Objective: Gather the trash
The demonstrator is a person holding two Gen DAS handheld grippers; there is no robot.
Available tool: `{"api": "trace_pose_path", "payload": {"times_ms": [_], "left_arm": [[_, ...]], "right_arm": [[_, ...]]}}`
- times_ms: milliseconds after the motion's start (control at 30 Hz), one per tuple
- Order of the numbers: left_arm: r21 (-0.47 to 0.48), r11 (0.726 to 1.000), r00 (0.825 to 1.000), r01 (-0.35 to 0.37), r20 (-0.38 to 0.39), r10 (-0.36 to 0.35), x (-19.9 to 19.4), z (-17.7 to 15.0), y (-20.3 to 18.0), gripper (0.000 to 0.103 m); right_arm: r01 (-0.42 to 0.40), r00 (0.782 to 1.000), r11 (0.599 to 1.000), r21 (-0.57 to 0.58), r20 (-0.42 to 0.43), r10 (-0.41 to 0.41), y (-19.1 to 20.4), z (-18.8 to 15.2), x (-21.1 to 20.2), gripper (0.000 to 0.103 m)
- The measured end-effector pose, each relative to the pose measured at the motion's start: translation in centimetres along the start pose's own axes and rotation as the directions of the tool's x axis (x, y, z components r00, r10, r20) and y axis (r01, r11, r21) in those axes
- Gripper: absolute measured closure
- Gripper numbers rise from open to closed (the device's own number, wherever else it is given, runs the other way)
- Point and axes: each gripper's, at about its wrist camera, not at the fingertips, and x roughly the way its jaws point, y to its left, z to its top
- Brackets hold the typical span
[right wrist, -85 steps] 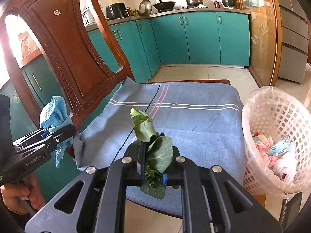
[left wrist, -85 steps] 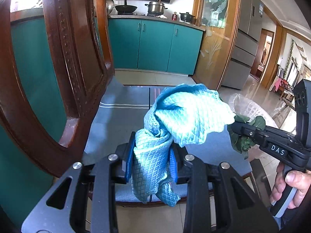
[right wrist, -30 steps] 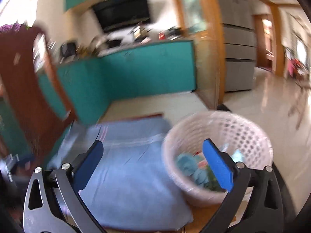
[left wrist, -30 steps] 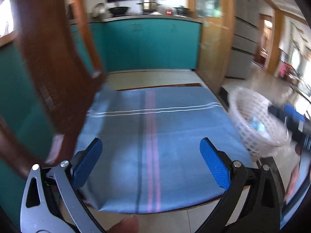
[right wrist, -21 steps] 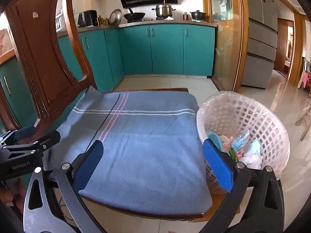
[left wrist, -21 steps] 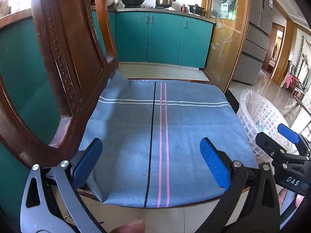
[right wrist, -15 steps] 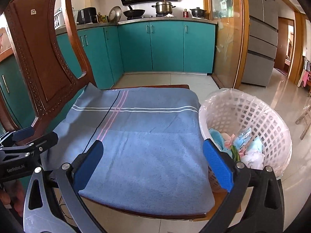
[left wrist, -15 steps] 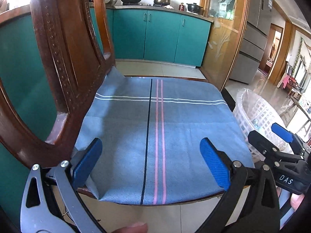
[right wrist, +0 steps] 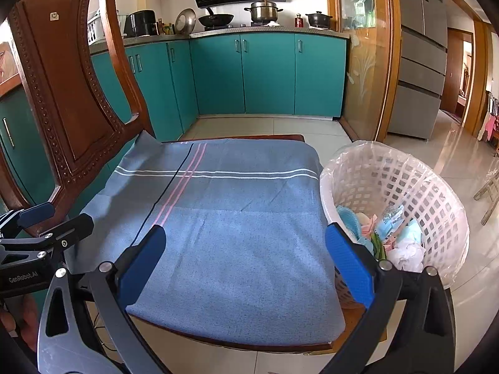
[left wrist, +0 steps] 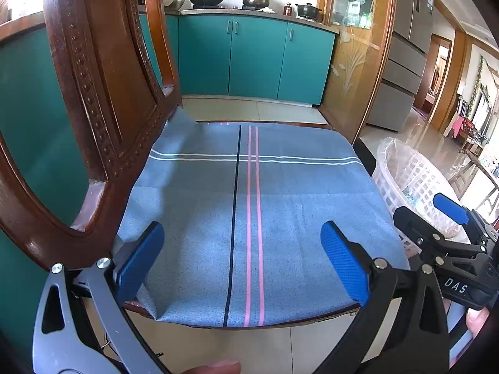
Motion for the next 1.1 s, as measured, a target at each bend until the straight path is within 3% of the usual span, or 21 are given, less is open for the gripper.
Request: {"api": "trace_pose_path", "payload": {"times_ms": [1100], "left_arm": [[0.006,1.000,1.000,0.006,-0.001,-0.006,0.05,-0.18,-0.29,0.003]], "right_arm": [[0.002,1.000,1.000,-0.001,0.005,-0.002,-0.09,-0.13,0.05,0.003]]}}
